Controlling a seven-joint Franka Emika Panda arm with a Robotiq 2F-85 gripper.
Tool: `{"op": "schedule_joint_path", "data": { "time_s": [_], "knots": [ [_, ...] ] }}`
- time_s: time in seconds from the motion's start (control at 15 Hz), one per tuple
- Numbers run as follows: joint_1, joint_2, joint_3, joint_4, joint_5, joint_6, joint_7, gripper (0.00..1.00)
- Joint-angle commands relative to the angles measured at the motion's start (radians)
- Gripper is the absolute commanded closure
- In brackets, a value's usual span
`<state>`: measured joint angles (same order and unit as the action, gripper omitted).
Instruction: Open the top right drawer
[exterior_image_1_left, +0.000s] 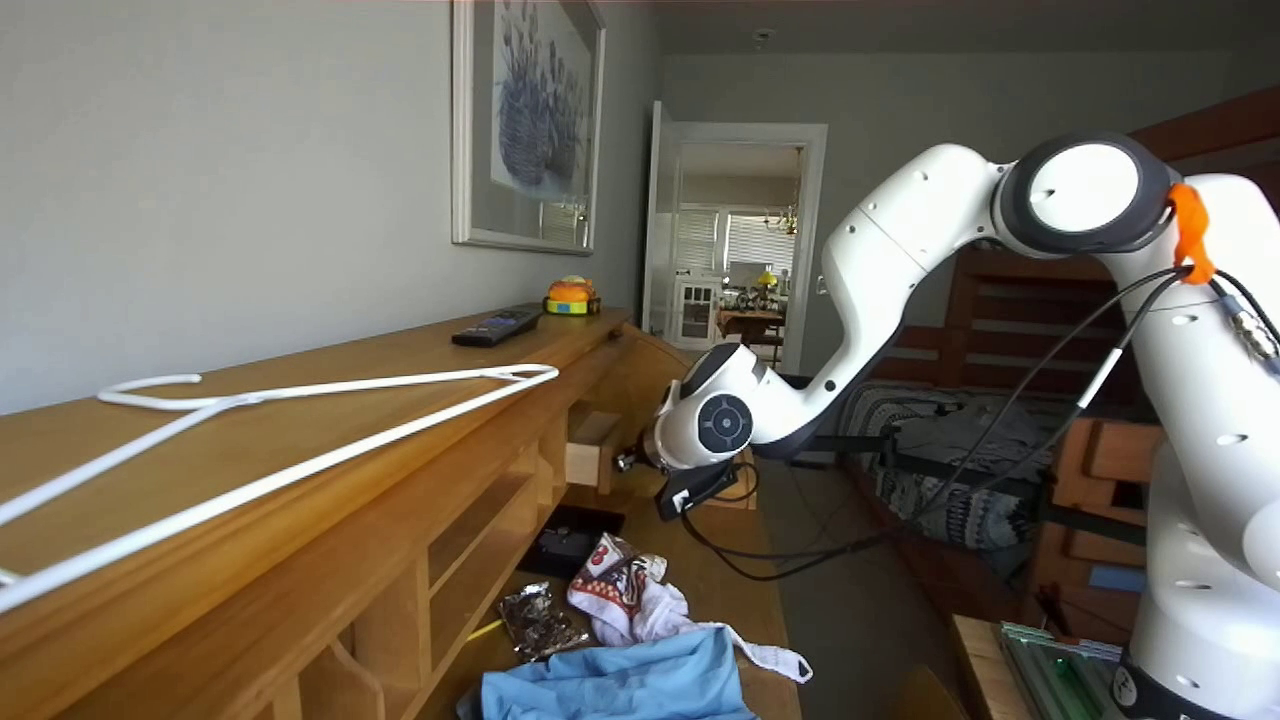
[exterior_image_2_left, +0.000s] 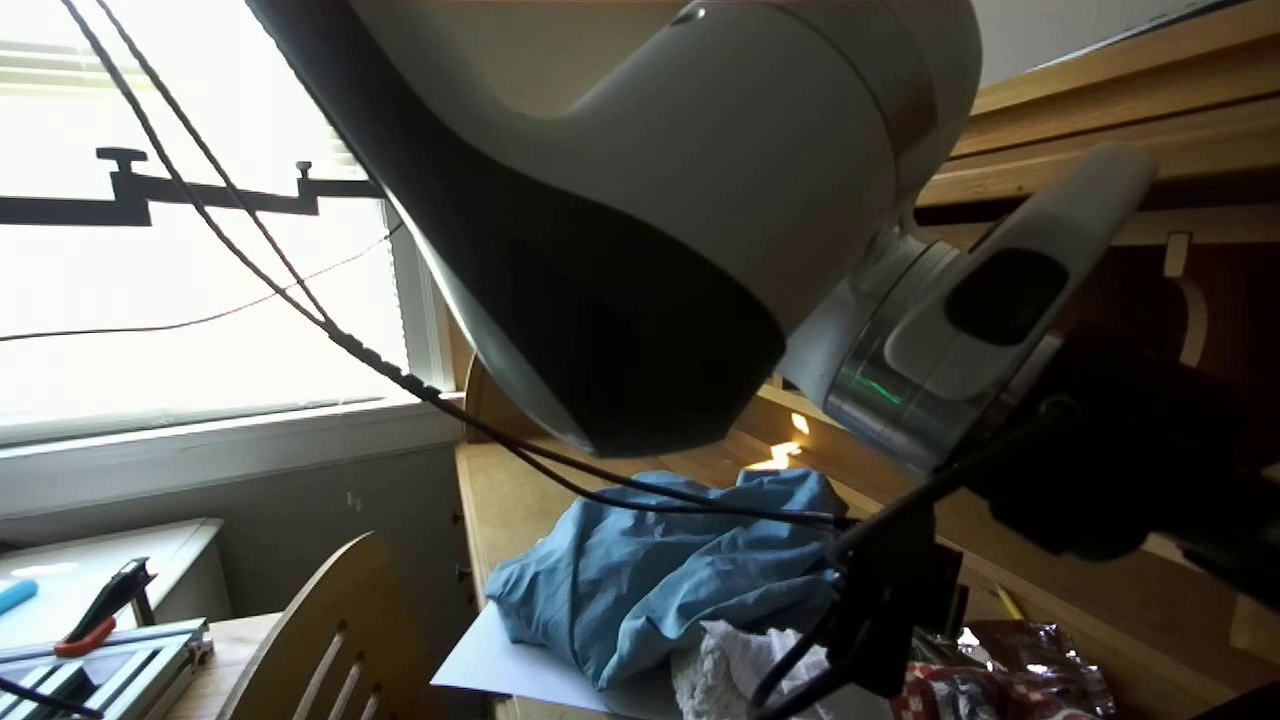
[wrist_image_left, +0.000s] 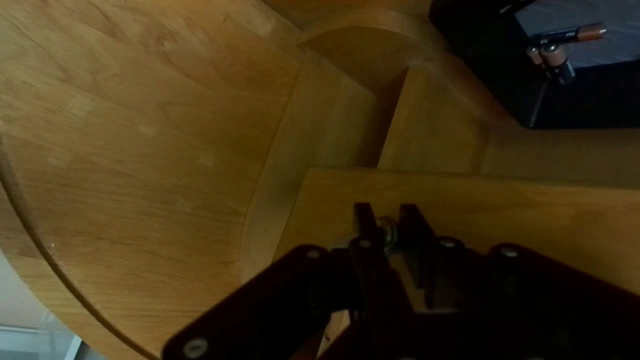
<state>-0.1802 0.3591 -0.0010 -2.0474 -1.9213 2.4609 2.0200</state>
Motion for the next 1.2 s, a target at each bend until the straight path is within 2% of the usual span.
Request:
{"op": "schedule_joint_path", "data": {
  "time_s": [0.0, 0.8, 0.87, 0.93, 1.13],
  "knots": [
    [0.014, -0.043, -0.01, -0.049, 0.026, -0.013, -0.029, 0.95],
    [0.021, -0.063, -0.01, -0.097, -0.004, -0.007, -0.009, 0.95],
    [0.019, -0.069, -0.01, -0.1, -0.004, 0.004, -0.014, 0.57],
    [0.018, -0.08, -0.011, -0.105, -0.012, 0.013, -0.014, 0.55],
    [0.005, -0.146, -0.018, -0.129, -0.023, 0.08, -0.07, 0.36]
  ]
}}
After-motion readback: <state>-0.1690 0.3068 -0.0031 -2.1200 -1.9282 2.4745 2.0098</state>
